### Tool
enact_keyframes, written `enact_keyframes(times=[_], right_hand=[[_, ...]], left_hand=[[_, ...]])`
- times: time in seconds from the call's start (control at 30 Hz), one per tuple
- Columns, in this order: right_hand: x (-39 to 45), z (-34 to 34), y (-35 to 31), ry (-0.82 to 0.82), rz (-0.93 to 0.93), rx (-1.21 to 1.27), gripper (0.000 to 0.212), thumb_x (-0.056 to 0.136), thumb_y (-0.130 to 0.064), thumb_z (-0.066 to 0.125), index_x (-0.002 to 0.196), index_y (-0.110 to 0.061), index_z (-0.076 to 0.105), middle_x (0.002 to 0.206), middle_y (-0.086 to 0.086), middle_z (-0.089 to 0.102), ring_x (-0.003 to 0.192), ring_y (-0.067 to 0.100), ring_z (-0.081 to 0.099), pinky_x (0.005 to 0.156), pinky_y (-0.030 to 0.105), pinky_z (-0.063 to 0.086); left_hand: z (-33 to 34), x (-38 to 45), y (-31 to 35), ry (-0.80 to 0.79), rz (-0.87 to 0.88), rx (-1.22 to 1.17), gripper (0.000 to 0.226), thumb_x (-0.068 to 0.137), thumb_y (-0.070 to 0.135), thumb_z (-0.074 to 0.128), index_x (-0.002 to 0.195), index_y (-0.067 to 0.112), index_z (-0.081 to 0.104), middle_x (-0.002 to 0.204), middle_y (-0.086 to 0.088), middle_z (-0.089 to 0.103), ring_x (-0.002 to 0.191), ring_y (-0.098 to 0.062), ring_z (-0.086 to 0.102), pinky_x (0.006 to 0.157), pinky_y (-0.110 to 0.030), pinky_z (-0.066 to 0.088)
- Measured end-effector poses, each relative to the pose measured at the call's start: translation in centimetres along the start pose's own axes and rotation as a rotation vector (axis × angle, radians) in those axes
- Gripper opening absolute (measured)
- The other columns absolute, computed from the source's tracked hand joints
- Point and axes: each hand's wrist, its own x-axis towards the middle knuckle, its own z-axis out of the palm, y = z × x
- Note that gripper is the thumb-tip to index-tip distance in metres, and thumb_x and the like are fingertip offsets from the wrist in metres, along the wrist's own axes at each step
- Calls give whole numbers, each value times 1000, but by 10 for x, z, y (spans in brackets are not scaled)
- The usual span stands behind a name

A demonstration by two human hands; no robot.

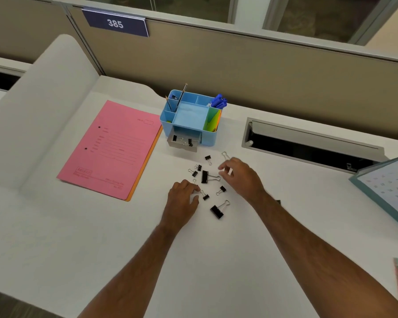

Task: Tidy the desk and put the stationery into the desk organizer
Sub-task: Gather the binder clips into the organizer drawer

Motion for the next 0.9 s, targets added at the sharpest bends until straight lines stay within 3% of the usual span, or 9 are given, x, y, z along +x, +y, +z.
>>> enact_keyframes(times=[0.2,0.37,0.6,0.9], right_hand=[[-30,12,25,-172,-12,-92,26,99,-20,58,118,-33,69,110,-13,63,89,7,59,72,23,39],[-36,13,27,-228,-50,-74,46,96,-14,60,137,-37,59,116,-10,58,102,9,60,81,29,49],[-24,14,26,-265,-60,-125,29,96,-21,67,125,-23,69,116,-2,62,105,17,62,86,31,48],[-21,9,36,-245,-8,-41,23,97,-23,66,119,-16,69,112,1,62,104,19,60,87,28,45]], left_hand=[[0,-3,7,-28,8,12,21,92,19,65,113,23,67,108,8,59,102,-15,49,92,-32,44],[1,-3,9,-31,5,7,21,92,18,65,112,23,66,107,9,61,102,-14,49,93,-31,43],[0,-3,7,-25,-23,7,22,94,13,63,114,21,68,109,7,64,103,-14,51,94,-30,42],[4,-3,-5,-25,-21,-48,23,94,26,68,117,27,66,106,13,60,102,-9,48,95,-32,45]])
